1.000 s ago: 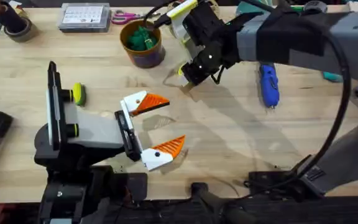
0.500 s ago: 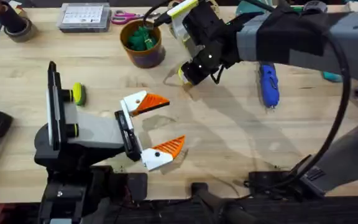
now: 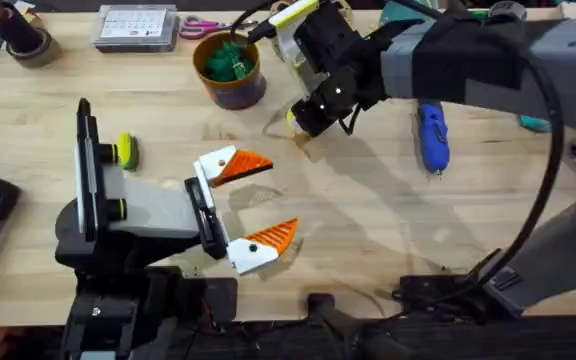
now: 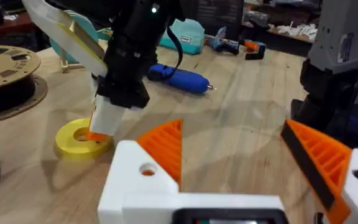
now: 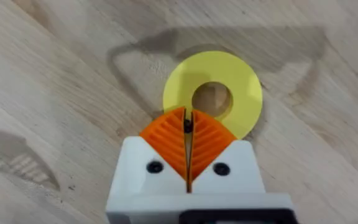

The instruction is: Pick up the gripper from the table and insert it into the empty holder that is missing its gripper. Then pick up a screw, insert it into the mounting hole, and use the screwdriver to tighten it. Finally, clean up the table by picking up the vegetable and placing it into the bucket.

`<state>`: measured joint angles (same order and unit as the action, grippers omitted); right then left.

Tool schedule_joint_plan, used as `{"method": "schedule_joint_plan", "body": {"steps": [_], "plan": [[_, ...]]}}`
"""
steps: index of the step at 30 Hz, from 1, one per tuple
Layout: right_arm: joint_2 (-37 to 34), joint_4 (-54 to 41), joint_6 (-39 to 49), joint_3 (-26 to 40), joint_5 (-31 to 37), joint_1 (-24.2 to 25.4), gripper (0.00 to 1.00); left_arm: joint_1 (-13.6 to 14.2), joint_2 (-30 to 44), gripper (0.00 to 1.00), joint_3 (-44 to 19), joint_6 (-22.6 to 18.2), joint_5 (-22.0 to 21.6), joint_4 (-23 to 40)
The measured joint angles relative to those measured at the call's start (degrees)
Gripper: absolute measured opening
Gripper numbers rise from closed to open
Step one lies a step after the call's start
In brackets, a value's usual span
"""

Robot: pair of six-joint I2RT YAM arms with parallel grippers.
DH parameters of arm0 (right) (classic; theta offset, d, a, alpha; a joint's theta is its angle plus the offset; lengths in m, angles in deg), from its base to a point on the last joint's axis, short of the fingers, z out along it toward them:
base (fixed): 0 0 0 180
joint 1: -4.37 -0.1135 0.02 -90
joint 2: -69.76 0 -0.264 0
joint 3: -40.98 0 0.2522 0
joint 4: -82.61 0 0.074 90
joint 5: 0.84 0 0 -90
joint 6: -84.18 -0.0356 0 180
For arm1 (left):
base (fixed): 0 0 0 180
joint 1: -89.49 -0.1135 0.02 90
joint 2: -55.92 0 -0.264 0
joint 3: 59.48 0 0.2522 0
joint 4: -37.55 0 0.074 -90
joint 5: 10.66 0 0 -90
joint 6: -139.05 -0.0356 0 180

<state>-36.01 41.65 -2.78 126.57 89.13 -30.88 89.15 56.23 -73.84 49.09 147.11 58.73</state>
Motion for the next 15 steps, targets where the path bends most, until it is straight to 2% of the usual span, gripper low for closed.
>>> {"method": "schedule_joint_plan", "body": {"steps": [8,15], "plan": [[0.00,-0.71,-0.01,0.66,0.01,0.00,0.006,0.00,0.00,0.985,0.00,0.00,0.00,0.00],[0.13,-7.38,-0.01,7.66,-0.01,0.00,0.006,0.00,0.01,0.985,0.00,0.00,0.00,0.00]]}}
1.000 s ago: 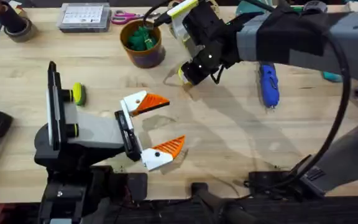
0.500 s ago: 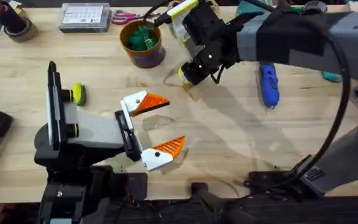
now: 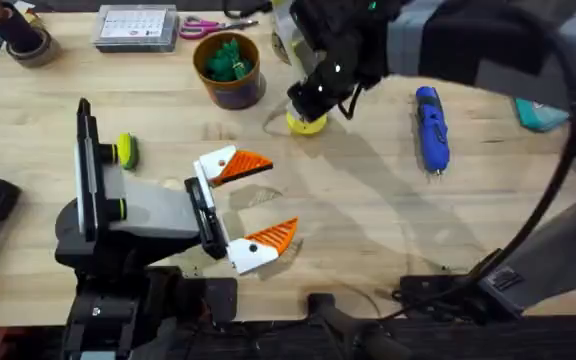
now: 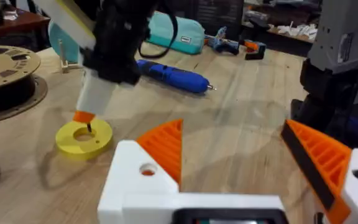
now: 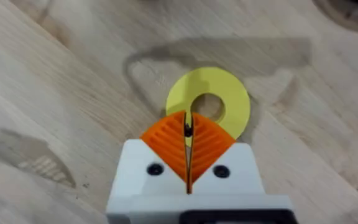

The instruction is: Pick up the gripper from the table and insert it into the empty holder that is missing its gripper. Then pick up a screw, insert it into the mounting hole, and use the screwdriver to tighten it. Finally, clean up the table by picking up the vegetable and placing it into the bucket.

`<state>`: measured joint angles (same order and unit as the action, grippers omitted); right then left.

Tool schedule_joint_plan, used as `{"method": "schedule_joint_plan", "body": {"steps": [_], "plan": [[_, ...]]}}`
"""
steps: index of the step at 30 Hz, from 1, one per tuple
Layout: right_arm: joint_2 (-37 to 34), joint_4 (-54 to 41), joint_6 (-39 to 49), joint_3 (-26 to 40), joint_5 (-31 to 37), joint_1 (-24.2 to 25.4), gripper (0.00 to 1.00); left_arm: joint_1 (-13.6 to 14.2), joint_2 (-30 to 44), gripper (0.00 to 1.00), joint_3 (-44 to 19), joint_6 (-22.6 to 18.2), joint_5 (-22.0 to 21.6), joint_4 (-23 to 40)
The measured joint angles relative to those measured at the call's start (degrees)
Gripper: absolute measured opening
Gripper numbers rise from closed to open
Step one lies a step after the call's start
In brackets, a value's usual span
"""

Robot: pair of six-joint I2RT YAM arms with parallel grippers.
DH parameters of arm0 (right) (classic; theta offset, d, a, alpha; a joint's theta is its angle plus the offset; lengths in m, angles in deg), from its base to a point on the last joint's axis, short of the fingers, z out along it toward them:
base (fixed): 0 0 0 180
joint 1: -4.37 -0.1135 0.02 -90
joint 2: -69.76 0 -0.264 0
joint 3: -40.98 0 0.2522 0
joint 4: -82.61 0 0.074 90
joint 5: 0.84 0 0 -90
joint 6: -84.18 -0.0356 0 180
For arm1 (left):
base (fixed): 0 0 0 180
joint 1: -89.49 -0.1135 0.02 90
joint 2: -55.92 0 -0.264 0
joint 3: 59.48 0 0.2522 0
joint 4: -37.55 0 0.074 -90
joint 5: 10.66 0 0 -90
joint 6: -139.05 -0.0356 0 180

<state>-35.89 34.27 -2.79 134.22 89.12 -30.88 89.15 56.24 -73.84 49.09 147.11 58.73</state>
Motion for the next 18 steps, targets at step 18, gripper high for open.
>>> {"method": "schedule_joint_plan", "body": {"steps": [18], "plan": [[4.55,-27.86,1.62,32.13,0.02,0.00,0.006,0.00,-0.02,0.985,0.00,0.00,0.00,0.00]]}}
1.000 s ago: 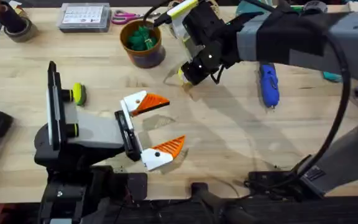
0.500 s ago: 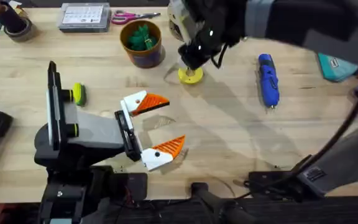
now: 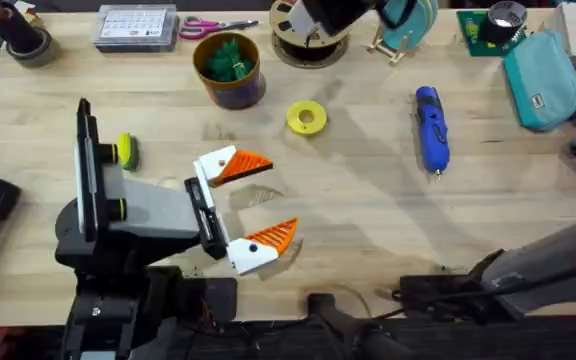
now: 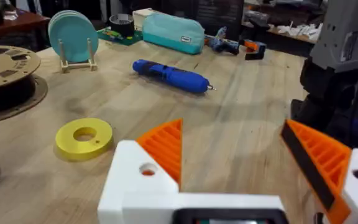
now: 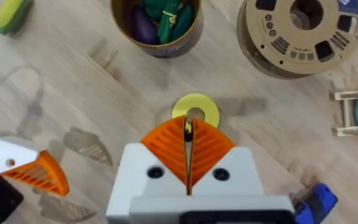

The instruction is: Pick up the gripper from the table and insert it into the empty holder that is missing its gripper. Then pick up a screw, insert it into the mounting hole, and use the screwdriver to tighten it. Finally, clean up the table by picking up the vegetable and placing it into the bucket.

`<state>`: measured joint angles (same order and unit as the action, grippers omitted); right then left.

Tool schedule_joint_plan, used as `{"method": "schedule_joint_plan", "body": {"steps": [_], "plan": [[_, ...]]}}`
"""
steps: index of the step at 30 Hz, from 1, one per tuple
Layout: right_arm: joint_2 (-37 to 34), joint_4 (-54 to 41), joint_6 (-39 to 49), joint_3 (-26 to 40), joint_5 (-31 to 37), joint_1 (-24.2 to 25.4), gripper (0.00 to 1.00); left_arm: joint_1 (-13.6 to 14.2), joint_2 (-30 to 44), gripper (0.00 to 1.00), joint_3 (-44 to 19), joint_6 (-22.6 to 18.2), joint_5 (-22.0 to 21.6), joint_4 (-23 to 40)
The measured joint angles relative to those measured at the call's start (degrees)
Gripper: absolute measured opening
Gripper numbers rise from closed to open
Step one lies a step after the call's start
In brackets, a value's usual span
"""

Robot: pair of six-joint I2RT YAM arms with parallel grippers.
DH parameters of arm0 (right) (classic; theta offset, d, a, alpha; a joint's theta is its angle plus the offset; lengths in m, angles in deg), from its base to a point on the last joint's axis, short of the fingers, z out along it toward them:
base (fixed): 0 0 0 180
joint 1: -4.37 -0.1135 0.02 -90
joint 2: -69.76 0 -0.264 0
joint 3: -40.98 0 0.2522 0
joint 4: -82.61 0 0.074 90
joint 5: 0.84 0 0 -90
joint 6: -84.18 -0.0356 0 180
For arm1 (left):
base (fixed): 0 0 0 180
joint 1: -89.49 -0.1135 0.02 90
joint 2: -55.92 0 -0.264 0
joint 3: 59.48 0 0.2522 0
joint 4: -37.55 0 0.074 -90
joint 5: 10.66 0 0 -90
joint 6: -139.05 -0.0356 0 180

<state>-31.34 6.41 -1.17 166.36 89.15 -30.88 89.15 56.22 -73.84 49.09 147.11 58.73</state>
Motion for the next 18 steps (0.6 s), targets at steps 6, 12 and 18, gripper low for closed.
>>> {"method": "schedule_joint_plan", "body": {"steps": [6,12,18], "plan": [[0.00,-5.31,1.31,5.90,-0.02,0.00,0.006,0.00,0.00,0.985,0.00,0.00,0.00,0.00],[0.00,-7.20,1.83,8.11,-0.01,-0.38,0.006,0.00,0.00,0.985,0.00,0.00,0.00,0.00],[0.00,-7.68,3.57,8.39,-0.02,-6.20,0.006,0.00,0.00,0.985,0.00,0.00,0.00,0.00]]}}
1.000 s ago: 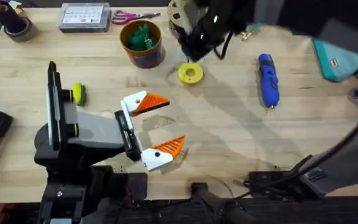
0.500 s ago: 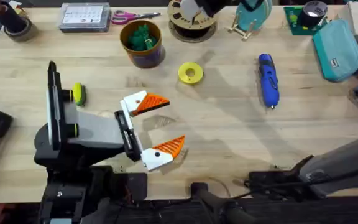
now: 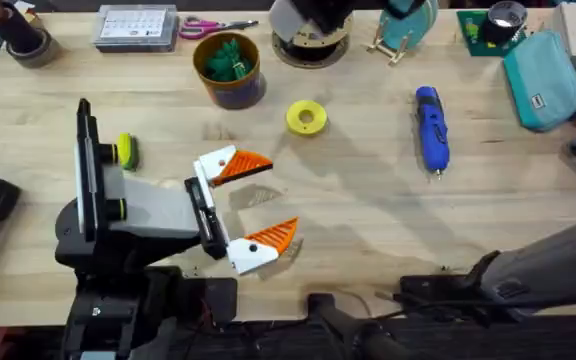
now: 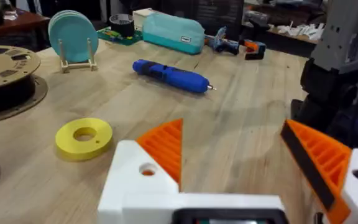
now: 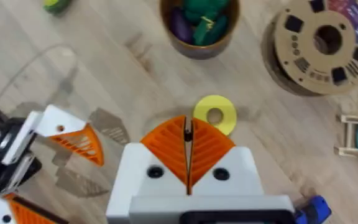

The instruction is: Pick up the gripper from the table and insert it into the empty holder that is missing its gripper. Then pick up a screw, insert it into the mounting hole, and use the screwdriver to tighten it. Finally, clean up the table by picking up the vegetable and placing it into the bucket.

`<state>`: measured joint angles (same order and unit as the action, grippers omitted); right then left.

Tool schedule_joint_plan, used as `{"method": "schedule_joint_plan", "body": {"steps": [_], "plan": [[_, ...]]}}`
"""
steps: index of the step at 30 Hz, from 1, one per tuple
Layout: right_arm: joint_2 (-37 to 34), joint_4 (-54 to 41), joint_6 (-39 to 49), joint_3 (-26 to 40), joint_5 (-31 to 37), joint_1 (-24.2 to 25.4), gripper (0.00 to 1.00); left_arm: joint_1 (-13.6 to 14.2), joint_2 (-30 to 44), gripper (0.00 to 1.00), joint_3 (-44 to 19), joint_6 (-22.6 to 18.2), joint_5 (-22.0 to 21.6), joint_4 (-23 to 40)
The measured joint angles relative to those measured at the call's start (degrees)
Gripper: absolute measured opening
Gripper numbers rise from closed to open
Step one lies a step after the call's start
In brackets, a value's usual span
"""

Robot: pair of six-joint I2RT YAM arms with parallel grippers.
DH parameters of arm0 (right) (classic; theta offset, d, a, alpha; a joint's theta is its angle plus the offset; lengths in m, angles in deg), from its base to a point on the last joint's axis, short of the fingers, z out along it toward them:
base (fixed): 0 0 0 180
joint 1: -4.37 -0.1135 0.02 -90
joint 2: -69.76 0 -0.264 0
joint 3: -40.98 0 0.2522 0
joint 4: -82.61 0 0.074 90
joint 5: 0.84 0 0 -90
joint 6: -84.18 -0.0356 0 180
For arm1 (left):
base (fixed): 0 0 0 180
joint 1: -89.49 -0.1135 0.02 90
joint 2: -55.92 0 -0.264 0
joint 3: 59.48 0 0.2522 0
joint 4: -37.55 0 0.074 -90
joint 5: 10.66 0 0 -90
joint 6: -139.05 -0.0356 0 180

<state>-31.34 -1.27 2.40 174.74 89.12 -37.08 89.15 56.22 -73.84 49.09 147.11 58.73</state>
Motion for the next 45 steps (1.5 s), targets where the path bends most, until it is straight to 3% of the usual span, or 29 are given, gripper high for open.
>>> {"method": "schedule_joint_plan", "body": {"steps": [19,28,45], "plan": [[0.00,-2.16,7.37,0.00,-0.32,-14.29,0.006,0.00,0.00,0.985,0.00,0.00,0.00,0.00],[0.00,-4.92,16.25,0.00,-5.61,-15.11,0.006,0.00,0.00,0.985,0.00,0.00,0.00,0.00],[-1.45,-5.45,23.96,0.00,-6.93,-17.03,0.006,0.00,0.00,0.985,0.00,0.00,0.00,0.00]]}}
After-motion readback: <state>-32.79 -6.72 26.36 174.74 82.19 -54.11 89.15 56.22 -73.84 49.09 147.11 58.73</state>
